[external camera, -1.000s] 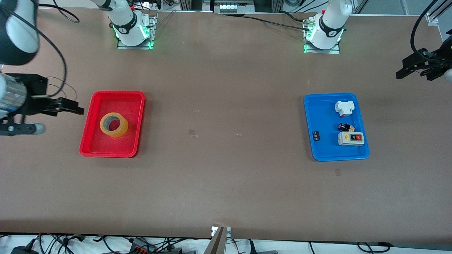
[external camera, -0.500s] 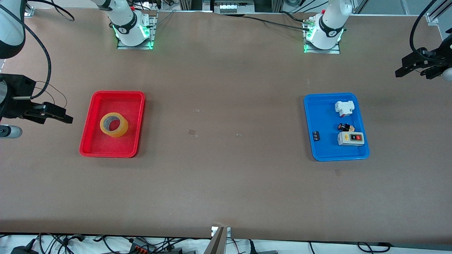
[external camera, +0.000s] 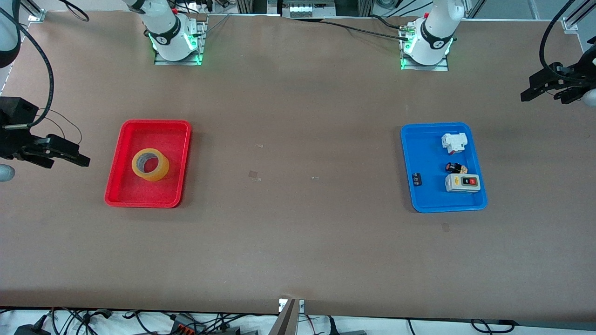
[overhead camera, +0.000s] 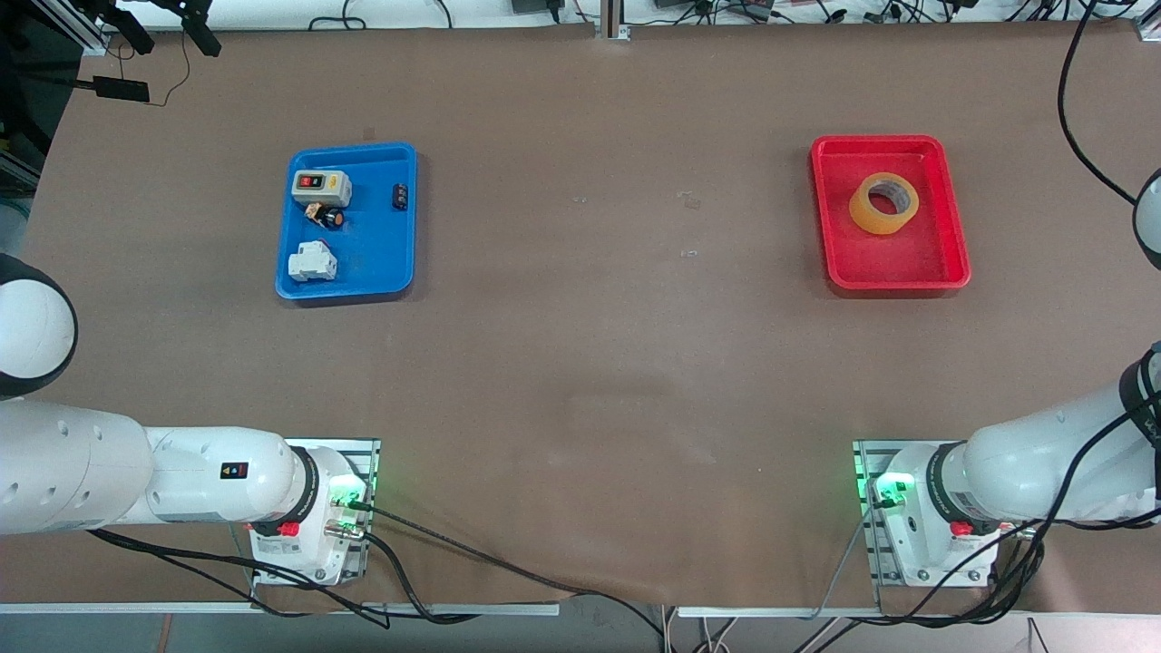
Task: Place and move tape with both arms
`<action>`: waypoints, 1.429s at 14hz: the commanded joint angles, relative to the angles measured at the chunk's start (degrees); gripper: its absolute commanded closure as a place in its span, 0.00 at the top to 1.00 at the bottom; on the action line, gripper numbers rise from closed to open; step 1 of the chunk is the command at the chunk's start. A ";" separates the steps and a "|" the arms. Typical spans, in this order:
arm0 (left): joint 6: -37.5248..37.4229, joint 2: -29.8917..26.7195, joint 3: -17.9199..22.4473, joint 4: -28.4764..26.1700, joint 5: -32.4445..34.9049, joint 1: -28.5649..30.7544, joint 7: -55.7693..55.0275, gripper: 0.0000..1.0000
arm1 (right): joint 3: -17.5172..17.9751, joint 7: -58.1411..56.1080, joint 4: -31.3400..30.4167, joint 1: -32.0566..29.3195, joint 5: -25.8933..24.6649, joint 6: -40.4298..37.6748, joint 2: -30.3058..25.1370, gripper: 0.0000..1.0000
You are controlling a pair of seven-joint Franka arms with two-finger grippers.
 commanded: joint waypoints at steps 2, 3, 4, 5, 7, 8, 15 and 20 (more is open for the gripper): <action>-1.02 -0.82 -0.27 0.28 1.43 -0.06 -0.18 1.00 | 1.82 0.42 -21.72 -1.30 -2.88 11.32 -14.25 1.00; -1.02 -0.82 -0.27 0.20 1.43 -0.06 -0.10 1.00 | 1.82 0.07 -26.22 -1.39 -2.88 12.75 -17.34 1.00; -1.02 -0.82 -0.27 0.20 1.43 -0.06 -0.09 1.00 | 1.82 -0.10 -28.00 -1.48 -2.88 12.33 -18.76 1.00; -1.02 -0.82 -0.27 0.20 1.43 -0.06 -0.09 1.00 | 1.82 -0.37 -28.54 -1.48 -2.88 11.28 -19.64 1.00; -1.02 -0.82 -0.27 0.20 1.34 -0.06 -0.09 1.00 | 1.91 -0.37 -27.76 -1.39 -2.97 8.20 -20.09 1.00; -1.02 -0.82 -0.27 0.20 1.34 -0.06 -0.09 1.00 | 1.91 -0.46 -27.67 -1.39 -2.97 8.11 -20.09 1.00; -1.10 -0.91 -0.27 0.11 1.08 -0.06 -0.09 1.00 | 1.21 -0.54 -26.97 -1.39 -2.53 4.07 -20.44 1.00; -1.54 -0.91 -0.18 0.02 1.08 -0.06 -0.18 1.00 | 1.21 -0.54 -27.05 -1.48 -2.88 3.89 -20.53 1.00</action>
